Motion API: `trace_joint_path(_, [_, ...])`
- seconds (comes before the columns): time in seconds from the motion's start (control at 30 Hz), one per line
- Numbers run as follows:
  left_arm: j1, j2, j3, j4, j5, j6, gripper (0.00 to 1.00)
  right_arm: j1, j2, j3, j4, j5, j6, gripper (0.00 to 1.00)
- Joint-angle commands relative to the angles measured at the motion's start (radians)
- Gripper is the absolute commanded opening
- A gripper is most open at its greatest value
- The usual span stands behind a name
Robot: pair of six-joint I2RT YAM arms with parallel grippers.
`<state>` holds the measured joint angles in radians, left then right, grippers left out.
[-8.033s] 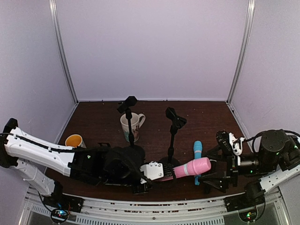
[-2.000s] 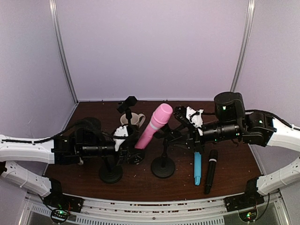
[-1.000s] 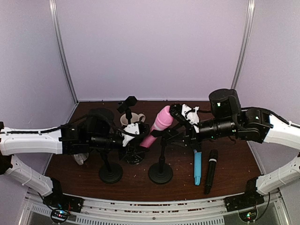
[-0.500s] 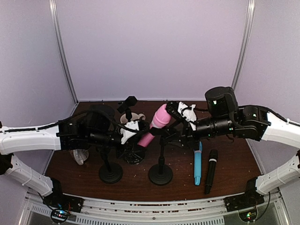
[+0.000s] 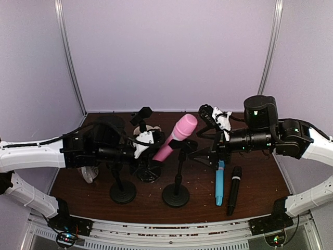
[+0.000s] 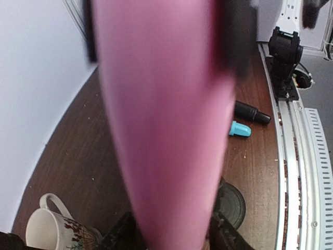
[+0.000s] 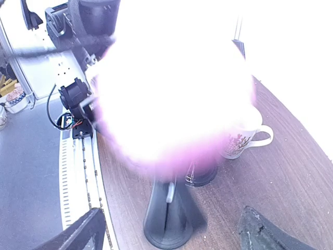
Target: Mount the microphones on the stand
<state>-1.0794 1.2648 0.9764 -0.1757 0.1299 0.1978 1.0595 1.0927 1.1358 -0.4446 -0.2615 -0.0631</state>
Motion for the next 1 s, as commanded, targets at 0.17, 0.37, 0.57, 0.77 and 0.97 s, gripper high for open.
trace_joint_path(0.17, [-0.004, -0.105, 0.091, 0.105, 0.090, -0.055, 0.84, -0.002, -0.088, -0.063, 0.023, 0.039, 0.090, 0.90])
trace_joint_path(0.37, [-0.004, -0.002, 0.300, -0.129, 0.130, 0.015, 0.85, 0.000, -0.125, -0.107, 0.014, 0.035, 0.151, 0.89])
trace_joint_path(0.57, [-0.004, 0.116, 0.459, -0.344, 0.206, 0.080, 0.78, 0.006, -0.185, -0.176, 0.055, -0.017, 0.205, 0.88])
trace_joint_path(0.77, [-0.004, 0.156, 0.522, -0.430, 0.221, 0.105, 0.70, 0.030, -0.198, -0.190, 0.064, -0.010, 0.210, 0.87])
trace_joint_path(0.97, [-0.003, 0.174, 0.555, -0.488, 0.217, 0.127, 0.59, 0.037, -0.188, -0.185, 0.031, -0.003, 0.181, 0.86])
